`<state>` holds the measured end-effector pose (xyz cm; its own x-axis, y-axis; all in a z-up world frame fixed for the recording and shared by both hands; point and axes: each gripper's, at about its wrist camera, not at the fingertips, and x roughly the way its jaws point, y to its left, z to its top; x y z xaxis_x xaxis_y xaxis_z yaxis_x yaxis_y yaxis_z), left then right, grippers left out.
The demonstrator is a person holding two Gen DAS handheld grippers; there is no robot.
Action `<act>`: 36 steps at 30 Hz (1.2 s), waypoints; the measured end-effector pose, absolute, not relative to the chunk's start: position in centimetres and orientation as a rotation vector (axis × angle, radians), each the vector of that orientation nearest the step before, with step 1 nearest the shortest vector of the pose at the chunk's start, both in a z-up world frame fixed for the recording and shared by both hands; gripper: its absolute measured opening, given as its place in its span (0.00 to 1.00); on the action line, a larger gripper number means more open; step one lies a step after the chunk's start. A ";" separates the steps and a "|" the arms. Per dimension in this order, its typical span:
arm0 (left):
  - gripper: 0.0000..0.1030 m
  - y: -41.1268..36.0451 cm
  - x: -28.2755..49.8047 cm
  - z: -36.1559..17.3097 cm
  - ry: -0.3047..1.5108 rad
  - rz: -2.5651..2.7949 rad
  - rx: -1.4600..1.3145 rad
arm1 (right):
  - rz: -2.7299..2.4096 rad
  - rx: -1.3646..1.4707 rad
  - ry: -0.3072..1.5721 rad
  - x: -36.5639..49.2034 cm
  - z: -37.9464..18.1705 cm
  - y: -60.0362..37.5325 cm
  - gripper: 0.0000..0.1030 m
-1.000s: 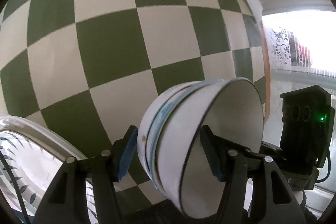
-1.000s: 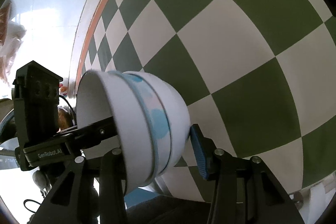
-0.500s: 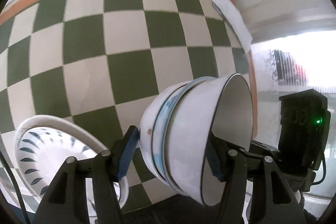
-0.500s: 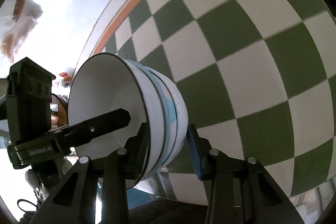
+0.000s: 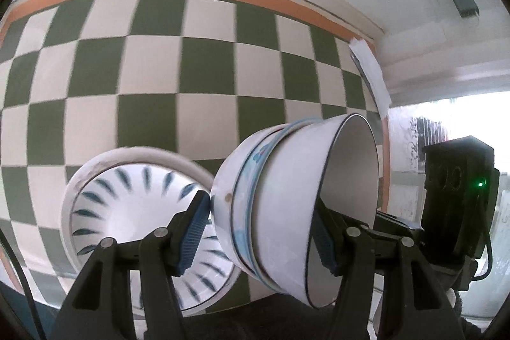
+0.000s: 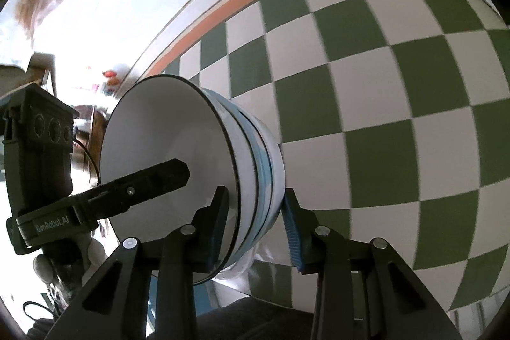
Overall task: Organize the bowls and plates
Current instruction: 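Lift the bowl stack and carry it over the plate stack, then lower the bowl stack onto the blue-striped plate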
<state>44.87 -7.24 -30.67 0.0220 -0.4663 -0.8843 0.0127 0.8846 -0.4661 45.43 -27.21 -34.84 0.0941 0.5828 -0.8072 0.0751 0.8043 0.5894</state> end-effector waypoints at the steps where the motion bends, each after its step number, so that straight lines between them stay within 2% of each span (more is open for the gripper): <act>1: 0.56 -6.7 44.7 -30.7 1.512 -0.377 -0.379 | 0.417 0.556 1.451 45.6 -34.9 -26.4 0.36; 19: 0.56 2.4 40.7 -33.7 1.510 -0.215 -0.515 | 0.538 0.383 1.556 44.8 -37.3 -16.6 0.35; 36: 0.56 3.5 39.8 -35.3 1.534 -0.206 -0.541 | 0.528 0.318 1.544 44.9 -37.3 -14.8 0.35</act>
